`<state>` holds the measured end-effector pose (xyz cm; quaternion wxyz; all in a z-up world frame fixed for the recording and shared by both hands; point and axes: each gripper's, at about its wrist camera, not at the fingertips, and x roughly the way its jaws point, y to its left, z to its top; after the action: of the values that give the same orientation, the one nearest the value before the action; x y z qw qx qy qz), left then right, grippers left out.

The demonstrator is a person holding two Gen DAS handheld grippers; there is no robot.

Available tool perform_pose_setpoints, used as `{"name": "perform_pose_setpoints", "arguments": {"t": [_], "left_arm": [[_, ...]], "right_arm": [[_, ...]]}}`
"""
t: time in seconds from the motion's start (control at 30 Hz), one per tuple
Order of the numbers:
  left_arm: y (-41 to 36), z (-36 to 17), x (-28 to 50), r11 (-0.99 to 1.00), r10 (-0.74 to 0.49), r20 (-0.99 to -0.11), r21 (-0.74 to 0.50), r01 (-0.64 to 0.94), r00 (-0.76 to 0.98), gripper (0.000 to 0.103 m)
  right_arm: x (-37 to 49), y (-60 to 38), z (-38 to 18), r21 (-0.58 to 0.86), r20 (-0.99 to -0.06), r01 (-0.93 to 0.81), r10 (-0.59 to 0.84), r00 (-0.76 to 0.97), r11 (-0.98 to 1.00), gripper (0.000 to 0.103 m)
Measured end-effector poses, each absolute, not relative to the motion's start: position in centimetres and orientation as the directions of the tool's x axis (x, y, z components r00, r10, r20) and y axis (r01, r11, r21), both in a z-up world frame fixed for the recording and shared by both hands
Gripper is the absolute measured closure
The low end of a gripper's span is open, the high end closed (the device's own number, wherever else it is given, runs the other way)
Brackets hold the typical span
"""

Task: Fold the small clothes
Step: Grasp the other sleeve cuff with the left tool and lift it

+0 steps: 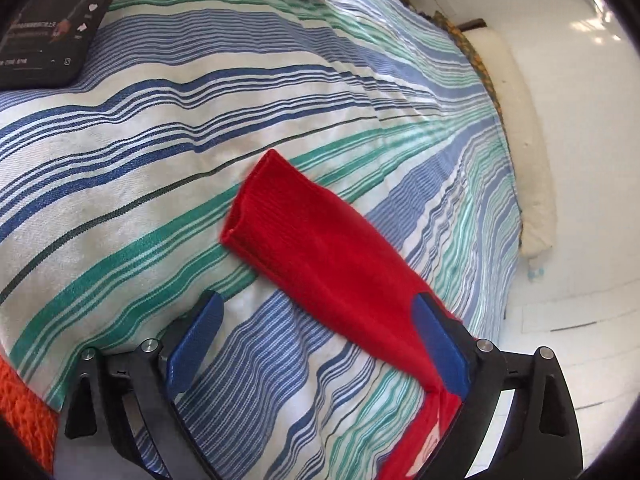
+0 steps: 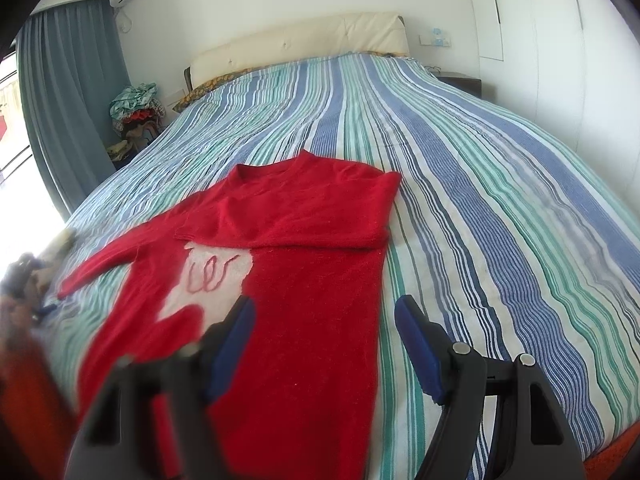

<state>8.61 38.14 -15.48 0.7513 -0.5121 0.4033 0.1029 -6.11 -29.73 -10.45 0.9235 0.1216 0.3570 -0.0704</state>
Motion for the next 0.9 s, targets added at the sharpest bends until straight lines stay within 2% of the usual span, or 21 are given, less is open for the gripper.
{"name": "perform_pose_setpoints", "arguments": {"t": [0.17,0.23,0.3,0.33,0.43,0.5,0.53,0.6,0.7,0.9], "left_arm": [[38.1,-16.3,10.2,0.490,-0.205,-0.740,-0.644,-0.588,0.640,0.011],[37.9,-16.1,10.6,0.534,-0.157,-0.753,-0.609,-0.587,0.639,0.017],[37.8,-16.1,10.8,0.567,-0.118,-0.761,-0.579,-0.585,0.638,0.030],[37.9,-16.2,10.8,0.573,-0.105,-0.761,-0.573,-0.586,0.641,0.033],[39.0,-16.6,10.1,0.533,-0.092,-0.740,-0.602,-0.595,0.666,0.056],[40.0,-17.1,9.2,0.475,-0.091,-0.720,-0.638,-0.606,0.688,0.086],[40.4,-17.2,8.8,0.446,-0.091,-0.707,-0.659,-0.606,0.701,0.093],[40.3,-16.5,8.3,0.437,-0.083,-0.687,-0.676,-0.593,0.722,0.098],[37.1,-12.4,9.9,0.587,-0.071,-0.673,-0.625,-0.515,0.736,0.098],[22.5,-0.8,18.6,0.871,-0.231,-0.624,-0.474,-0.127,0.746,0.098]], "right_arm": [[-6.2,-29.5,-10.5,0.180,-0.674,0.204,-0.031,0.738,0.962,0.031],[-6.2,-29.5,-10.4,0.182,-0.672,0.202,-0.029,0.740,0.962,0.031],[-6.3,-29.6,-10.4,0.181,-0.672,0.202,-0.029,0.740,0.963,0.031],[-6.3,-29.6,-10.4,0.181,-0.672,0.202,-0.029,0.740,0.962,0.031],[-6.4,-29.6,-10.5,0.188,-0.675,0.205,-0.025,0.738,0.961,0.031],[-6.3,-29.7,-10.6,0.195,-0.677,0.206,-0.020,0.736,0.959,0.031],[-6.3,-29.8,-10.6,0.198,-0.677,0.206,-0.018,0.736,0.958,0.031],[-6.2,-29.6,-10.6,0.199,-0.677,0.202,-0.015,0.736,0.959,0.031],[-6.1,-29.4,-10.6,0.191,-0.677,0.194,-0.014,0.736,0.962,0.031],[-5.8,-29.6,-10.9,0.217,-0.677,0.180,0.015,0.736,0.959,0.031]]}}
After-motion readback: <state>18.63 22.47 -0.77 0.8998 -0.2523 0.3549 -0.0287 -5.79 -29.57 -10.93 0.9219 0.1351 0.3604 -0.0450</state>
